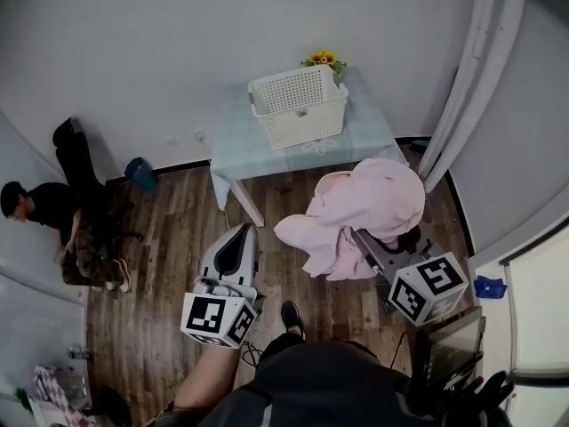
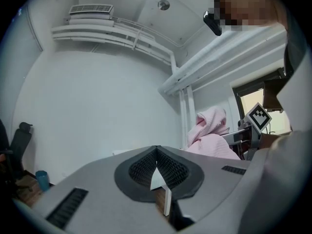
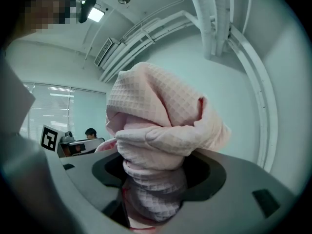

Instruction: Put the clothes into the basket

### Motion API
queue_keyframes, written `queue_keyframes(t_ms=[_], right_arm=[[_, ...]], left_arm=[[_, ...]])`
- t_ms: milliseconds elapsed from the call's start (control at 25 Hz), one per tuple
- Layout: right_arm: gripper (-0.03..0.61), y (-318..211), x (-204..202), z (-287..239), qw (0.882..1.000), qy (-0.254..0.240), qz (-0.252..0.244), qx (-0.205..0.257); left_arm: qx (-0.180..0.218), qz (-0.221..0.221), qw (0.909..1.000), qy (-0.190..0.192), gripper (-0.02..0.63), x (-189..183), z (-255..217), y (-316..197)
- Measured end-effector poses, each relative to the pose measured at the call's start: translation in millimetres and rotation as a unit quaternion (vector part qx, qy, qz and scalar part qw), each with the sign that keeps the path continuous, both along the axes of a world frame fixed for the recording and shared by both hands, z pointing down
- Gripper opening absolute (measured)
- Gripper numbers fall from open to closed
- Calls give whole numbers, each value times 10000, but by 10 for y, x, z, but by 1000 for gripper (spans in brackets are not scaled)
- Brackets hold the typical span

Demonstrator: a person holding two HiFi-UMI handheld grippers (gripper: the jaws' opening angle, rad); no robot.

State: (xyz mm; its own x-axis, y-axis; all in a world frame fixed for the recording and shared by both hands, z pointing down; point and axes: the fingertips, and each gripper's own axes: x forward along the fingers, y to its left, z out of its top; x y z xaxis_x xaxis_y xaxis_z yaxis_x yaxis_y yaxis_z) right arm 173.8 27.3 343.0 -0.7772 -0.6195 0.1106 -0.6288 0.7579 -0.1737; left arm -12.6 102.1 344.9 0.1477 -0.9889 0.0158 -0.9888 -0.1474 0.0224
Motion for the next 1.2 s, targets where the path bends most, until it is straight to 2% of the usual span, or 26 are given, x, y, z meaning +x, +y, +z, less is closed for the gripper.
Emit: queue_keyframes(t_ms=[360,600,920,1080,1200], right_arm=[[313,-424,-746,-50,9999,60,148,-19],[313,-845,-1376,-151,9990,195,346,-198],[313,-955,-1398,-21,9985,11,532,-113],[313,-931,-1394,27,9981,71,598,-139],[313,-1193,-1468,71,9977,89,644,-214]], left_arm=[[143,226,9994,204,9,-769,-25,-519],[95,315,9990,317,9,-1464,-104,-967],[235,405,9987,218,9,-1562,65,-1045],[252,492,9980,305,9,-1563,110,-1060],[149,525,9979,355,9,-1648,175,-1349]])
